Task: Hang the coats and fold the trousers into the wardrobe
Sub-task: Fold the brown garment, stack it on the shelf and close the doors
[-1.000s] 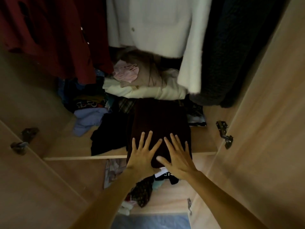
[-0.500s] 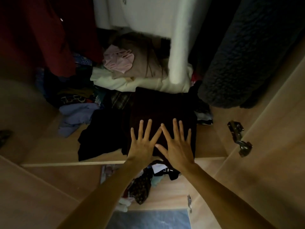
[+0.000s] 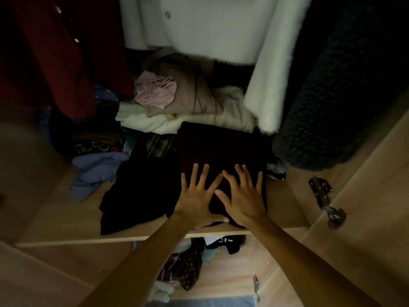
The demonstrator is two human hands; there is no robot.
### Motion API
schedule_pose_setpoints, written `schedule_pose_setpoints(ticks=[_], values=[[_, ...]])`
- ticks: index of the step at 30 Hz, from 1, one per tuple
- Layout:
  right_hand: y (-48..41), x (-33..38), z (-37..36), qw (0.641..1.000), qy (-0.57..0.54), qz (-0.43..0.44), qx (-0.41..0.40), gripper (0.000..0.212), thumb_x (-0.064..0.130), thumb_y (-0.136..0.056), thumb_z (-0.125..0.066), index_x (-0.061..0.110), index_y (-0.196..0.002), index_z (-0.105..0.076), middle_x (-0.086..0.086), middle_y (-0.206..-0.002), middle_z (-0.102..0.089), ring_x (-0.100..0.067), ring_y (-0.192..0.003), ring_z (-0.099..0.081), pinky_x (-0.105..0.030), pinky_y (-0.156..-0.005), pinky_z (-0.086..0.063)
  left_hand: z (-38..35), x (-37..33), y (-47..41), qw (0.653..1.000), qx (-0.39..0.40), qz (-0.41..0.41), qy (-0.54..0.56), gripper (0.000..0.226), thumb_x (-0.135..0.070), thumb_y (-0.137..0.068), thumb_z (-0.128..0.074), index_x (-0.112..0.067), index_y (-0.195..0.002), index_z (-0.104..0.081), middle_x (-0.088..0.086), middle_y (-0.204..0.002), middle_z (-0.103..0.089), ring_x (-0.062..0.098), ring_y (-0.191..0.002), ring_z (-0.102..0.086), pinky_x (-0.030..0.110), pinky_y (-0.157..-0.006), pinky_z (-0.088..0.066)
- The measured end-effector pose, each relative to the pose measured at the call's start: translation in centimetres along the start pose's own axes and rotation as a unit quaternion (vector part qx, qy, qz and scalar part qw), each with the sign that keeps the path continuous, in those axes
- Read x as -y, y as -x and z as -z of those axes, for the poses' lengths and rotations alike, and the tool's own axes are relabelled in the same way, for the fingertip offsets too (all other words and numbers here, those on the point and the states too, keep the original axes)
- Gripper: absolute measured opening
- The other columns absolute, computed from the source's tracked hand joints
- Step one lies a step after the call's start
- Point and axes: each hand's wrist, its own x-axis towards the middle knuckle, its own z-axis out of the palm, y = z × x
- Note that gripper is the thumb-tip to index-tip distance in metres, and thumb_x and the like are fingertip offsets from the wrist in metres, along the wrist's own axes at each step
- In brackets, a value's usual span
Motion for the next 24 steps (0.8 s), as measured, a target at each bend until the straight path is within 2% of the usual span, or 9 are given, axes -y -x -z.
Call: schedule_pose_setpoints(ticks=[2, 4, 5, 6, 8, 10, 14, 20, 24], values=[[1.2, 0.9, 1.1, 0.999, -0.006, -0.005, -0.039, 0.066, 0.068, -0.088, -0.024, 0.022, -0.127, -0.050, -0.015, -0.138, -0.045, -0.032, -0.138, -0.029, -0.063, -0.112, -0.008, 1.6, 0.1, 2.0, 0.999, -0.019, -0.023, 0.045, 0.110, -0.093, -0.062, -0.028, -0.030, -0.150, -0.011, 0.014, -0.157, -0.009, 0.038, -0.144, 0.003, 0.059, -0.112, 0.002], [1.9, 1.7, 1.8, 0.996, -0.032, -0.020, -0.076, 0.059, 0.063, -0.088, -0.030, 0.018, -0.120, -0.052, -0.015, -0.134, -0.046, -0.033, -0.135, -0.032, -0.063, -0.111, -0.014, 2.5, 0.3, 3.1, 0.995, -0.073, -0.041, 0.058, 0.102, -0.091, -0.067, -0.030, -0.025, -0.144, -0.034, 0.016, -0.144, -0.035, 0.038, -0.139, -0.021, 0.057, -0.112, 0.001], [2.0, 1.9, 2.0, 0.995, -0.043, -0.026, -0.083, 0.058, 0.061, -0.089, -0.032, 0.017, -0.123, -0.050, -0.016, -0.139, -0.042, -0.033, -0.137, -0.029, -0.062, -0.111, -0.014, 2.7, 0.3, 3.4, 0.993, -0.096, -0.038, 0.057, 0.100, -0.090, -0.067, -0.033, -0.023, -0.142, -0.036, 0.016, -0.140, -0.038, 0.037, -0.137, -0.026, 0.057, -0.112, 0.001], [2.1, 2.0, 2.2, 0.995, -0.045, -0.026, -0.080, 0.059, 0.059, -0.089, -0.032, 0.018, -0.131, -0.045, -0.016, -0.145, -0.036, -0.033, -0.140, -0.023, -0.061, -0.112, -0.012, 2.7, 0.3, 3.6, 0.992, -0.110, -0.027, 0.056, 0.103, -0.090, -0.066, -0.036, -0.023, -0.144, -0.031, 0.017, -0.143, -0.033, 0.037, -0.138, -0.022, 0.058, -0.111, 0.003], [2.3, 1.9, 2.0, 0.999, -0.022, -0.009, -0.046, 0.065, 0.059, -0.090, -0.027, 0.025, -0.146, -0.027, -0.014, -0.156, -0.019, -0.031, -0.145, -0.008, -0.059, -0.114, -0.005, 2.0, 0.1, 3.5, 0.995, -0.093, 0.005, 0.046, 0.114, -0.093, -0.060, -0.033, -0.030, -0.150, -0.002, 0.016, -0.157, -0.002, 0.036, -0.144, 0.007, 0.060, -0.109, 0.011], [2.4, 1.7, 1.1, 1.000, 0.000, 0.005, -0.017, 0.066, 0.061, -0.091, -0.020, 0.032, -0.150, -0.011, -0.010, -0.159, -0.007, -0.028, -0.146, 0.003, -0.058, -0.114, 0.000, 0.6, 0.1, 3.1, 0.998, -0.055, 0.026, 0.032, 0.117, -0.096, -0.057, -0.029, -0.036, -0.145, 0.020, 0.012, -0.155, 0.022, 0.033, -0.140, 0.027, 0.062, -0.107, 0.014], [1.5, 1.2, -1.1, 1.000, 0.000, -0.007, -0.021, 0.064, 0.062, -0.093, -0.016, 0.033, -0.150, -0.008, -0.009, -0.159, -0.003, -0.028, -0.146, 0.006, -0.058, -0.114, 0.001, -1.1, 0.7, 1.3, 0.999, -0.030, 0.041, -0.008, 0.118, -0.096, -0.057, -0.026, -0.034, -0.142, 0.027, 0.012, -0.153, 0.029, 0.033, -0.139, 0.030, 0.063, -0.107, 0.013], [-2.6, -0.4, -3.1, 0.999, 0.016, -0.014, -0.030, 0.063, 0.062, -0.093, -0.014, 0.035, -0.149, -0.002, -0.007, -0.158, 0.004, -0.026, -0.145, 0.012, -0.056, -0.113, 0.009, -2.3, 1.6, -3.4, 0.996, -0.039, 0.069, -0.039, 0.115, -0.093, -0.057, -0.020, -0.032, -0.137, 0.036, 0.011, -0.146, 0.039, 0.033, -0.137, 0.031, 0.064, -0.108, 0.009], [-3.5, -0.6, -3.1, 0.999, 0.028, -0.017, -0.018, 0.063, 0.062, -0.093, -0.011, 0.035, -0.149, -0.004, -0.008, -0.158, 0.002, -0.027, -0.145, 0.010, -0.057, -0.113, 0.008, -1.7, 1.3, -4.2, 0.995, -0.019, 0.086, -0.046, 0.114, -0.092, -0.059, -0.022, -0.032, -0.137, 0.035, 0.012, -0.148, 0.037, 0.033, -0.137, 0.031, 0.065, -0.109, 0.008]])
